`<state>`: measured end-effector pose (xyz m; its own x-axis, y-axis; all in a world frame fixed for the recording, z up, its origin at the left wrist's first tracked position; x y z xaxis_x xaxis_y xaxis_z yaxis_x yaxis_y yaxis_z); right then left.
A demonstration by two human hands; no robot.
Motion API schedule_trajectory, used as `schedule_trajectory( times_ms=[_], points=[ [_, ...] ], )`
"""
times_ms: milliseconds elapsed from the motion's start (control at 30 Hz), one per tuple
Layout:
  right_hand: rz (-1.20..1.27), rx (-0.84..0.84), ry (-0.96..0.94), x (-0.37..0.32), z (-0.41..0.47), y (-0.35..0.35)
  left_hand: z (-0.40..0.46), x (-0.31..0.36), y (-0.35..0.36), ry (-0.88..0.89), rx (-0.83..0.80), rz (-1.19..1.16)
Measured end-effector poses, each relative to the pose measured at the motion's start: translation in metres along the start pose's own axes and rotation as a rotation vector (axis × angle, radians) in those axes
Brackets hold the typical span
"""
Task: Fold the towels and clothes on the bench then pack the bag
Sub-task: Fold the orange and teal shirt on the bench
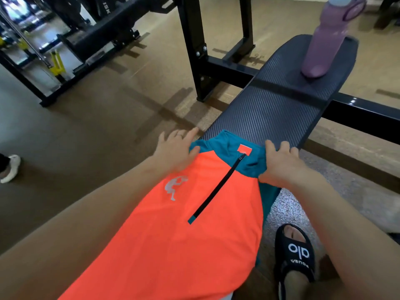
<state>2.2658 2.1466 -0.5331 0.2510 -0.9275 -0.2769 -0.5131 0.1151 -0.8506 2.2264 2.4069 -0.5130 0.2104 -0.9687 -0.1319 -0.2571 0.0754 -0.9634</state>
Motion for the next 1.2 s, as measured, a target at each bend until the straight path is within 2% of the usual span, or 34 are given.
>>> schedule_trajectory(
  times_ms=[133, 333, 467, 533, 633, 733, 800, 867, 967, 1033, 1133, 1200],
  points=[
    [0.181, 0.029, 0.1, 0.019, -0.007, -0.004, -0.04, 0.053, 0.038, 0.059, -0.069, -0.194],
    [0.473, -0.041, 0.165, 0.043, -0.017, 0.026, -0.031, 0.052, 0.05, 0.026, -0.051, -0.159],
    [0.779, 0.007, 0.213, 0.06, -0.023, 0.04, -0.031, 0.052, 0.032, -0.049, -0.021, -0.082],
    [0.832, -0.108, 0.184, 0.057, -0.028, 0.054, -0.045, 0.077, 0.026, 0.015, 0.018, -0.129],
    [0.874, -0.249, 0.135, 0.055, -0.032, 0.07, -0.072, 0.114, 0.041, 0.122, -0.06, -0.224],
    [1.019, -0.348, 0.105, 0.05, -0.041, 0.07, -0.081, 0.112, 0.06, 0.158, -0.033, -0.122],
    [1.036, -0.323, 0.089, 0.053, -0.039, 0.067, -0.083, 0.107, 0.059, 0.134, 0.016, -0.101],
    [1.05, -0.183, 0.087, 0.059, -0.032, 0.059, -0.096, 0.112, 0.044, 0.119, 0.099, -0.121],
    [0.893, -0.01, 0.061, 0.062, -0.023, 0.051, -0.153, 0.139, 0.016, 0.284, 0.35, -0.18],
    [0.772, -0.047, 0.054, 0.057, -0.028, 0.054, -0.205, 0.153, 0.021, 0.394, 0.423, -0.14],
    [0.663, -0.18, 0.053, 0.047, -0.042, 0.066, -0.267, 0.151, 0.059, 0.402, 0.335, -0.03],
    [0.534, -0.127, 0.038, 0.045, -0.05, 0.062, -0.295, 0.141, 0.085, 0.356, 0.246, 0.034]
  ],
)
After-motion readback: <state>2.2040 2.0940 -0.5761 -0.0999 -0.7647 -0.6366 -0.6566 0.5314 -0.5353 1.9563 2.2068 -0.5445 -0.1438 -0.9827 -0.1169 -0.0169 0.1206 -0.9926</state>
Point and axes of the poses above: each hand's wrist, its own z-axis towards the middle knuckle, its own y-axis out of the palm, x = y × z, the point moved 8 cm from there along z, towards the middle knuckle, and after that the axes turned 4 degrees about -y, right-handed, at the moved point
